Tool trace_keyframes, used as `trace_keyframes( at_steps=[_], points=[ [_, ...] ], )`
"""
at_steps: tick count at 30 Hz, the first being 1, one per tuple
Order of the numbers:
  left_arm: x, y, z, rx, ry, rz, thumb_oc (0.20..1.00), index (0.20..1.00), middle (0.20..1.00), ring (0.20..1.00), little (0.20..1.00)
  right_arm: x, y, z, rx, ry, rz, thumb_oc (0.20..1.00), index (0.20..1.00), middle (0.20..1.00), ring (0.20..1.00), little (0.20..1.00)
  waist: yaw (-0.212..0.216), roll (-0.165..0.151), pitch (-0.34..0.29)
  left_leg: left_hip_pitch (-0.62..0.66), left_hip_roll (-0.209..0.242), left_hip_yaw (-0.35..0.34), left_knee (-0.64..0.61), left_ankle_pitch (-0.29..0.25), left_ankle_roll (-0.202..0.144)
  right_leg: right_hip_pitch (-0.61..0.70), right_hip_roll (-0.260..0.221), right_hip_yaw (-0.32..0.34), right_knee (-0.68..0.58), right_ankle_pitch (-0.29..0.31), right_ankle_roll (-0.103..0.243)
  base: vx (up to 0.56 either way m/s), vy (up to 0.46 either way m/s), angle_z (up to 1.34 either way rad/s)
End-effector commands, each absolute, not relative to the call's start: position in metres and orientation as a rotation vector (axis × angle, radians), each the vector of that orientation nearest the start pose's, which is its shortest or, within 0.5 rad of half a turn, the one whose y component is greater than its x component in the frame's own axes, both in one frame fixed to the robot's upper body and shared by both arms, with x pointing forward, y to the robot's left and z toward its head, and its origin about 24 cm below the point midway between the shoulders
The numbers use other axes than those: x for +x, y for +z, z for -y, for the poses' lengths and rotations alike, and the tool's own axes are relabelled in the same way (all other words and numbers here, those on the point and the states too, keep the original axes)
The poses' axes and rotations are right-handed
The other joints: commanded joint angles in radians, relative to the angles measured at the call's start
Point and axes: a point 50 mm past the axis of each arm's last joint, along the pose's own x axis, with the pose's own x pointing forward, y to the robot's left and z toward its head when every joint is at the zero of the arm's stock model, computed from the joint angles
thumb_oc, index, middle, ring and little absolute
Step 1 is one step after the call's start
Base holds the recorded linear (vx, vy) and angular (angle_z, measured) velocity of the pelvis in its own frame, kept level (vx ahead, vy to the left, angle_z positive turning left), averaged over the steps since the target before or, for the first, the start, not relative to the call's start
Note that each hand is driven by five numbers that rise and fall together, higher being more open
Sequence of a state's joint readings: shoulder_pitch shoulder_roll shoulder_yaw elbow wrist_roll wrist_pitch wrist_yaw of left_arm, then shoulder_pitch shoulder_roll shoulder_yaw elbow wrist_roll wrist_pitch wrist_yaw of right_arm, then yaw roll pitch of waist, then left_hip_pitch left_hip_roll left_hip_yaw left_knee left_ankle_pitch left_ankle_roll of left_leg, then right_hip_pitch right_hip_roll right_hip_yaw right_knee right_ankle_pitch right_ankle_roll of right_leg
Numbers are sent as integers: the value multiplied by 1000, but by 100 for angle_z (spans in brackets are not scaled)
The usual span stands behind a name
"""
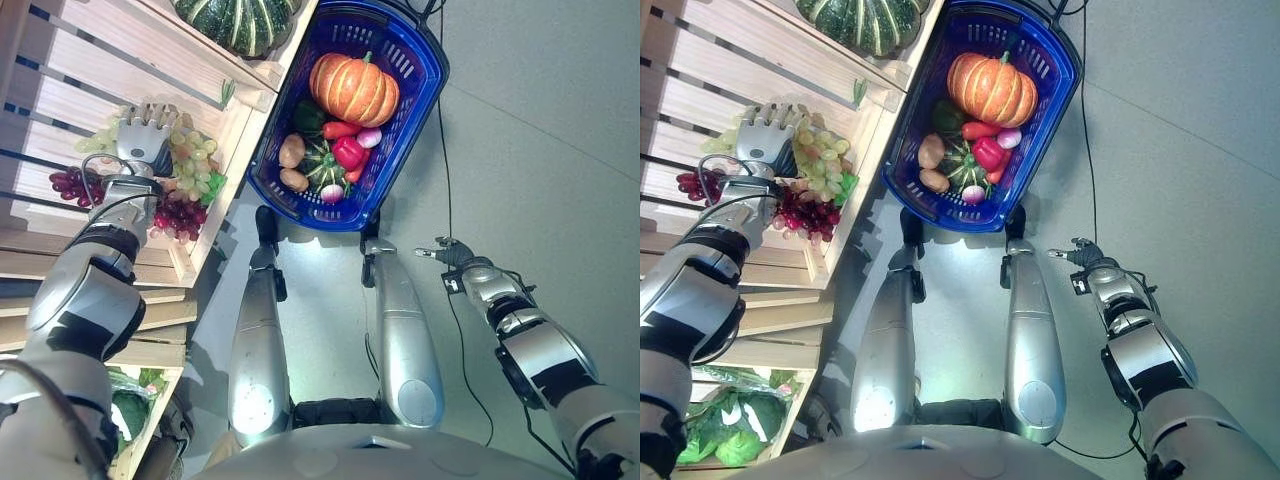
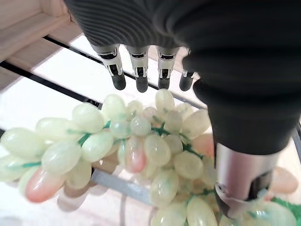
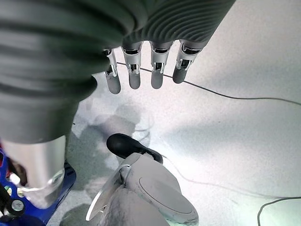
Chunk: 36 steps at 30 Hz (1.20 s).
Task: Pick up fruits and vegetables into the basket
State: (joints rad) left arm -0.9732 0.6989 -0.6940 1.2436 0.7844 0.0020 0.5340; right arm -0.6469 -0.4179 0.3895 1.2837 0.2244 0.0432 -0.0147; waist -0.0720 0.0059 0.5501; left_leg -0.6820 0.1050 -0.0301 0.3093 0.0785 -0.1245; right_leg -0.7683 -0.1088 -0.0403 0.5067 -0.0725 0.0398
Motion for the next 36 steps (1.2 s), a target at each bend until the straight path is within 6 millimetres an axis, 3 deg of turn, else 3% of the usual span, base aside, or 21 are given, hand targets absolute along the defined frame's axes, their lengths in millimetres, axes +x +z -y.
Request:
trace_keyframes(
  at_steps=[1,10,23,25,26,28,29,30,31,36],
  points=[
    [370,149,-321,1916,411,-59,1000,1000,1000,1000,1000,294,-37,277,-502,-108,-759,1000,1000,1000,1000,1000,12,-20,-30,-59,-44,34,79,-48,70,36,45,-53,-30,0,-35,0,0,0],
    [365,145,-333,1944,467,-179,1000,1000,1000,1000,1000,297,-37,271,-494,-96,-748,1000,1000,1000,1000,1000,14,-40,-30,-70,-45,31,67,-41,70,25,51,-54,-39,9,-30,-2,0,0],
    [360,139,-338,1942,492,-246,1000,1000,1000,1000,1000,303,-30,273,-500,-96,-734,1000,1000,1000,1000,1000,14,-29,-30,-79,-51,32,60,-34,69,16,46,-52,-57,20,-30,0,0,0],
    [361,138,-338,1937,486,-260,862,862,862,862,862,304,-30,273,-499,-98,-732,1000,1000,1000,1000,1000,14,-30,-30,-82,-51,32,58,-33,69,14,46,-52,-59,21,-29,0,0,0],
    [361,138,-338,1941,478,-266,702,702,702,702,702,304,-29,273,-499,-99,-731,1000,1000,1000,1000,1000,14,-30,-30,-83,-51,31,57,-33,69,12,46,-52,-59,22,-29,0,0,0],
    [361,135,-338,1937,471,-280,564,564,564,564,564,304,-28,274,-498,-99,-730,1000,1000,1000,1000,1000,14,-33,-30,-85,-52,32,54,-32,70,9,47,-53,-61,24,-28,0,0,0],
    [361,135,-338,1935,469,-285,555,555,555,555,555,305,-28,274,-498,-99,-729,1000,1000,1000,1000,1000,14,-33,-30,-86,-52,32,54,-32,70,7,47,-52,-61,25,-28,0,0,0],
    [361,133,-337,1930,463,-292,451,451,451,451,451,305,-28,273,-498,-100,-727,1000,1000,1000,1000,1000,14,-34,-30,-87,-51,32,53,-32,70,6,47,-52,-62,25,-27,0,0,0],
    [360,132,-337,1925,456,-299,222,222,222,222,222,305,-28,273,-497,-100,-726,1000,1000,1000,1000,1000,14,-34,-30,-87,-51,33,52,-31,70,7,47,-52,-64,26,-27,0,0,0],
    [361,126,-335,1882,425,-328,200,200,200,200,200,306,-27,273,-500,-100,-721,1000,1000,1000,1000,1000,14,-34,-30,-87,-51,35,47,-29,69,7,48,-51,-71,30,-26,0,0,0]
  ],
)
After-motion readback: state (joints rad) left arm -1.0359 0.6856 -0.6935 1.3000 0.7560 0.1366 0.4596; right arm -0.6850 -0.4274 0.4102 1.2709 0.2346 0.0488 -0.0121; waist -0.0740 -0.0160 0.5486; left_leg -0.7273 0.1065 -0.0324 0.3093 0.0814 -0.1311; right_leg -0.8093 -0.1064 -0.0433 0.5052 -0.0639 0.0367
